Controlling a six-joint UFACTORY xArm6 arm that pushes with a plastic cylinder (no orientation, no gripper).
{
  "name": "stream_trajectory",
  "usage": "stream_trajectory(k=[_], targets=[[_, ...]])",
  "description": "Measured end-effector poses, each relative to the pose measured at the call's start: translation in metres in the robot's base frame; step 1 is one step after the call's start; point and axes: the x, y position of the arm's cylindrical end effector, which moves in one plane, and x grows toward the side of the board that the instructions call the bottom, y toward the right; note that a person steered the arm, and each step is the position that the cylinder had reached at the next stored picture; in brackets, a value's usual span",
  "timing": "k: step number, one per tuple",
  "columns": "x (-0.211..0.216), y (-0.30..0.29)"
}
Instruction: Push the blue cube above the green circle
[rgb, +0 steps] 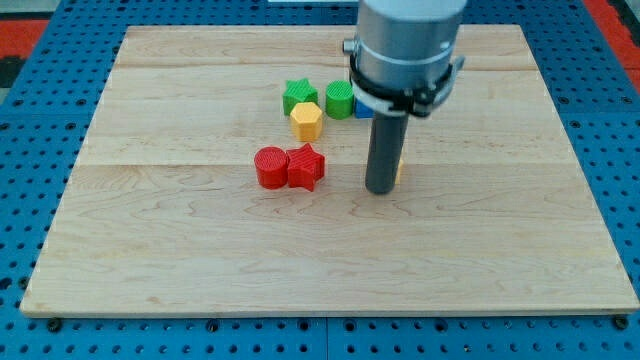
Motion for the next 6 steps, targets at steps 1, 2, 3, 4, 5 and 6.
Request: stream_trajectory(k=[1,2,3,4,5,6], targets=[[-0.034,0.018],[-0.045,0.045],[-0.036,0.087],[-0.071,0.091],[-0.093,0.048],[-0.129,-0.014]])
